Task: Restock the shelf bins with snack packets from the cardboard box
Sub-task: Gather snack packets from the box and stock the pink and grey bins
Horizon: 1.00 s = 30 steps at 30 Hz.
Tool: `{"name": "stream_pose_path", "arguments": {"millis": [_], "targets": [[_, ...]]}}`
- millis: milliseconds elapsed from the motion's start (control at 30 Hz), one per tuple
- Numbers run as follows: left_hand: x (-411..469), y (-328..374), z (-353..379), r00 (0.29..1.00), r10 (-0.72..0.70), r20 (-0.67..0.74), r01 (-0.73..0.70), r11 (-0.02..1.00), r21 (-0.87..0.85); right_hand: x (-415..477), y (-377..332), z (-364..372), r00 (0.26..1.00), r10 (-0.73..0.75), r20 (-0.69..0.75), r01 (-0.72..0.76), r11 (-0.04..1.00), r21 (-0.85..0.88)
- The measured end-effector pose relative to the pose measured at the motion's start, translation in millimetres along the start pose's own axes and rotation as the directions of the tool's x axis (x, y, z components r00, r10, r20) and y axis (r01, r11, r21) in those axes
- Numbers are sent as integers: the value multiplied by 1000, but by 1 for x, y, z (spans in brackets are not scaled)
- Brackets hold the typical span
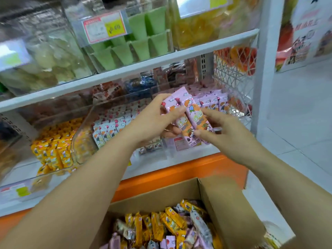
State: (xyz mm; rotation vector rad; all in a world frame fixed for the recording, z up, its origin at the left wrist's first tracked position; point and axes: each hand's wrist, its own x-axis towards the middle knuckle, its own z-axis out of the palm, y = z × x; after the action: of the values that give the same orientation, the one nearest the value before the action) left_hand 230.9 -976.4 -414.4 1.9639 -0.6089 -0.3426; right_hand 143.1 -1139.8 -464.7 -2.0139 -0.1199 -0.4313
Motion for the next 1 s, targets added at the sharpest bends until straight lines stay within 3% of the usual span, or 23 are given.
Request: {"name": "stream_pose_path", "arguments": {"millis": [100, 200, 400, 567, 700, 833, 1000], "targets": [[25, 12, 14, 999, 41, -3, -40, 995, 90, 3, 7, -11, 995, -29, -94, 24, 998, -49], [50, 19, 27, 992, 125, -28, -120, 981, 152, 9, 16, -27, 990, -40, -138, 9, 977, -213], [107, 16, 63, 992, 118, -33, -99, 929, 356, 18, 41, -81, 948, 106, -300, -221, 897, -383], [149, 3, 86, 997, 82, 9, -78, 899, 430, 17, 64, -79, 948, 249, -200, -309, 876, -371], [165, -15, 109, 992, 88, 89, -125, 764, 633, 19, 69, -75, 953, 252, -170, -298, 885, -358], [163, -19, 122, 980, 191, 48, -163, 646, 746, 20, 72, -75, 950, 256, -179, -306, 876, -373], [159, -21, 121, 977, 196, 82, -183, 583, 792, 20, 73, -72, 947, 258, -190, -313, 873, -375]]}}
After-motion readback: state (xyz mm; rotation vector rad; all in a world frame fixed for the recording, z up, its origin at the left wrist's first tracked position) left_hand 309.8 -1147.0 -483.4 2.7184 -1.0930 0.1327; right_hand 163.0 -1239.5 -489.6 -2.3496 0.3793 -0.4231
